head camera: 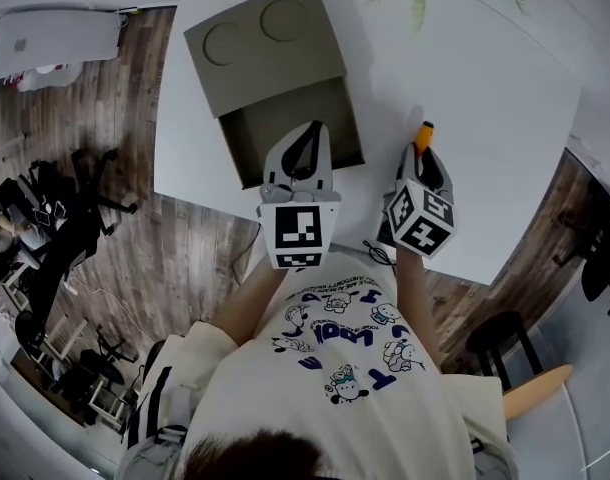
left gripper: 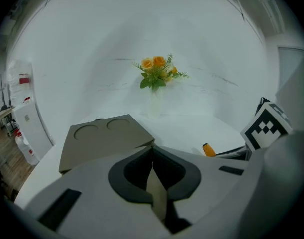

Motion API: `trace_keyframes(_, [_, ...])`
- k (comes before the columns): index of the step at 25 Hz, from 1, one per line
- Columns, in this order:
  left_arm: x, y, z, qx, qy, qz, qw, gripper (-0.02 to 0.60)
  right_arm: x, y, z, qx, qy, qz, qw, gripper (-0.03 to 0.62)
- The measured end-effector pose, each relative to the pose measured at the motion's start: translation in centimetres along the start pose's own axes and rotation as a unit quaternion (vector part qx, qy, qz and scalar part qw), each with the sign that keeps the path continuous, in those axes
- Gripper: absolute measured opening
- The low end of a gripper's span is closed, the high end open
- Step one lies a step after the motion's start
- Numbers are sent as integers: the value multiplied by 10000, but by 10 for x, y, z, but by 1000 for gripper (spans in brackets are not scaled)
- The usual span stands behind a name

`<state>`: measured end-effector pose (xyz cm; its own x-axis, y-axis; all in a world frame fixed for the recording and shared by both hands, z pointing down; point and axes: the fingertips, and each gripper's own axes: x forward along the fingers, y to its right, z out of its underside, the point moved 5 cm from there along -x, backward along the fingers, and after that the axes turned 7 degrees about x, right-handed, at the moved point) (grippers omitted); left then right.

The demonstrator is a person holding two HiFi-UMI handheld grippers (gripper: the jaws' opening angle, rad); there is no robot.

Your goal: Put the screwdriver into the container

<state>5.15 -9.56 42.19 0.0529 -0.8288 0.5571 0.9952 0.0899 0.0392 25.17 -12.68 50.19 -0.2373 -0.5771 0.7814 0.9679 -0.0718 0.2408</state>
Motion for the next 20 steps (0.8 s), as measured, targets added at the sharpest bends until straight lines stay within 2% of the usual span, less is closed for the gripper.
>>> trace_keyframes(11, [-17,-21,10,-156,46,-169,9997,18,-20,-24,-13,-196,455,-253,9985,120])
trace_keyframes(20, [-40,-46,10,-216,204,-259,9992,20,-60,-39,-27,-454,1170,-103,9920,118])
